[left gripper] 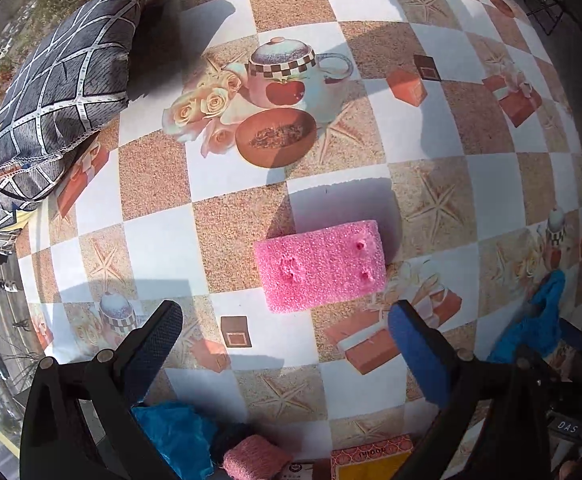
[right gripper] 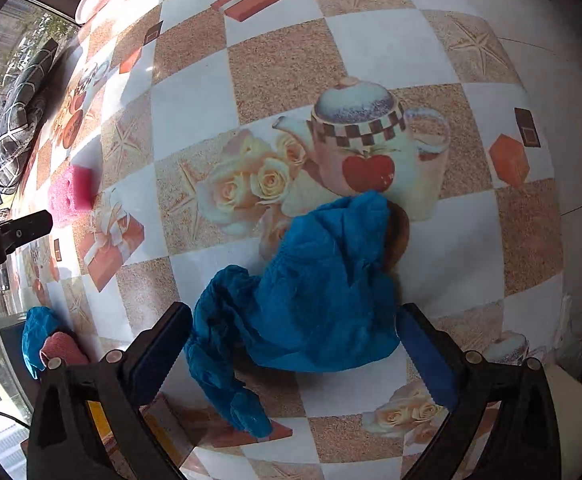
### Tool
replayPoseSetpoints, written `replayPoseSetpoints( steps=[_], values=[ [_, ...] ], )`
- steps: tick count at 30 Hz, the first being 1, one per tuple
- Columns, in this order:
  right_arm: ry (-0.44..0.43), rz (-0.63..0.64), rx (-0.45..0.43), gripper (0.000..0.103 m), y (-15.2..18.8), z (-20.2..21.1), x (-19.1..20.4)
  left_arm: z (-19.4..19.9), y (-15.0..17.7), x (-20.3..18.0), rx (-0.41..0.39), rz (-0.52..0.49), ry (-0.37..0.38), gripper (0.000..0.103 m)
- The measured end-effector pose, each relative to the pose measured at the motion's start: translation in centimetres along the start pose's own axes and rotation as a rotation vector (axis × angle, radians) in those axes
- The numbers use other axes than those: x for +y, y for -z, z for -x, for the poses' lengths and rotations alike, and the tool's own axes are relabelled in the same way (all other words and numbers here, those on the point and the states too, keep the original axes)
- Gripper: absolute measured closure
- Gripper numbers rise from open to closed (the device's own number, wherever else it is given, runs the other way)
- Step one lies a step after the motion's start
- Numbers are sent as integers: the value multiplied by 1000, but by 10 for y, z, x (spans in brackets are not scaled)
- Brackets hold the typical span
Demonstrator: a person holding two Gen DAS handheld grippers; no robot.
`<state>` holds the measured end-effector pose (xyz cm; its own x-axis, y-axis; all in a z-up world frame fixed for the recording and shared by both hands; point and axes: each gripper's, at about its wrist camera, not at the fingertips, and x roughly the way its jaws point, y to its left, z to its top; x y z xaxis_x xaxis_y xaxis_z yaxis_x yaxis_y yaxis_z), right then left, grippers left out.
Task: Organize soft objects
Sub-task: 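Grasp the blue cloth with the right gripper while the left grasps the pink sponge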
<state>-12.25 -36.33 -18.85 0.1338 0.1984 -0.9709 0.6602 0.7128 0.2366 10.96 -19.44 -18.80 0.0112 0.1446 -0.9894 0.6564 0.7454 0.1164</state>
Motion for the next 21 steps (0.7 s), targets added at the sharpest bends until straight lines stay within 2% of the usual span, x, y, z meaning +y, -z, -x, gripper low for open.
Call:
replayPoseSetpoints(
  steps=[2, 5, 8, 10, 15, 18, 21],
  values=[
    [-1, 22, -8, 0, 2, 2, 0, -7, -6, -6, 3, 0, -6, 0],
    [56, 79, 4, 0, 5, -10, 18, -20, -9, -11, 16, 8, -28, 0],
    [162, 152, 5, 0, 9, -21, 35, -34, -11, -9, 38, 36, -21, 0],
    [233, 199, 12, 0, 14, -32, 67, -42, -11, -8, 52, 50, -24, 0],
    [228, 165, 40, 0, 10, -34, 72, -47, -13, 0, 38, 91, 24, 0],
    [224, 172, -16, 0, 11, -30, 74, -59, -13, 16, 65, 152, 115, 0],
    [225, 195, -17, 0, 13, -24, 70, -57, -17, 18, 92, 143, 108, 0]
  ],
)
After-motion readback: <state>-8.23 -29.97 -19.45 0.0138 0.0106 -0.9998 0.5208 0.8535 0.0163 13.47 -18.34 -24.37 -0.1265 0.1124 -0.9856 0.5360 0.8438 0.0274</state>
